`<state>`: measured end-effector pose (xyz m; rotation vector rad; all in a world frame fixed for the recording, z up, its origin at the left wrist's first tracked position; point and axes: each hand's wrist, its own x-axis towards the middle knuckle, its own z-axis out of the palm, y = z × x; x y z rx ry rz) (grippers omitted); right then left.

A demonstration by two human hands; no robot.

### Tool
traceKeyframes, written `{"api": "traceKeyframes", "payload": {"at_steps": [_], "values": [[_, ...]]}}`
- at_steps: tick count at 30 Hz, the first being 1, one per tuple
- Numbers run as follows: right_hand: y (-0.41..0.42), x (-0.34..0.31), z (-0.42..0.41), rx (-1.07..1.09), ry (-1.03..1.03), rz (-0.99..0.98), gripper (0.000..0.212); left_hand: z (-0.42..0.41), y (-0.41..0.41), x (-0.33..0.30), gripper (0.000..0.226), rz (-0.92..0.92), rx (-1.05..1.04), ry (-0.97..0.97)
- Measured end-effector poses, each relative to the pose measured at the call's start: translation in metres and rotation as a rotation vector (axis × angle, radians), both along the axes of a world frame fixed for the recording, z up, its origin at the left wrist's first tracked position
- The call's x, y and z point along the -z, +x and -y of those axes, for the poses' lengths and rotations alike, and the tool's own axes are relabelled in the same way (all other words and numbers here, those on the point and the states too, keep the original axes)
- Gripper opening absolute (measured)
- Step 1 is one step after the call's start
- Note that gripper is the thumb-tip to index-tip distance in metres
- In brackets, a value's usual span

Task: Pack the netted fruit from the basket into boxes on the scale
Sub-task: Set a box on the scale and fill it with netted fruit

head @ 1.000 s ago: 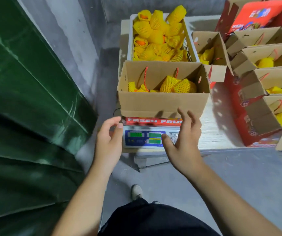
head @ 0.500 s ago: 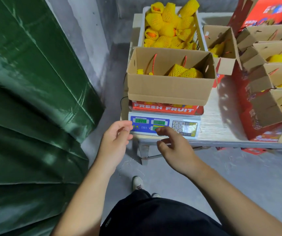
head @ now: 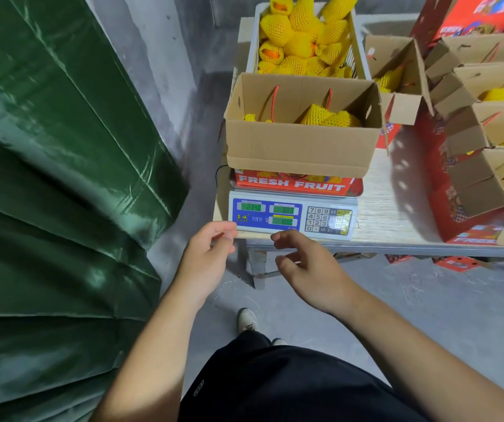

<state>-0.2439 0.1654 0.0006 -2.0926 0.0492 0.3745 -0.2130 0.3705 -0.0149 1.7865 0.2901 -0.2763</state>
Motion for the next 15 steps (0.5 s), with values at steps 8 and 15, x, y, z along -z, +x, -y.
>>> {"api": "traceKeyframes", "payload": {"at_steps": [8, 15], "values": [[0.006, -0.001, 0.000, -0.009, 0.003, -0.009, 0.035, 0.001, 0.001, -0.001, 0.022, -0.015, 0.028, 0.007], [0.021, 0.006, -0.001, 0.033, 0.033, -0.040, 0.045, 0.006, 0.012, -0.002, 0.025, 0.007, 0.056, -0.013]]}}
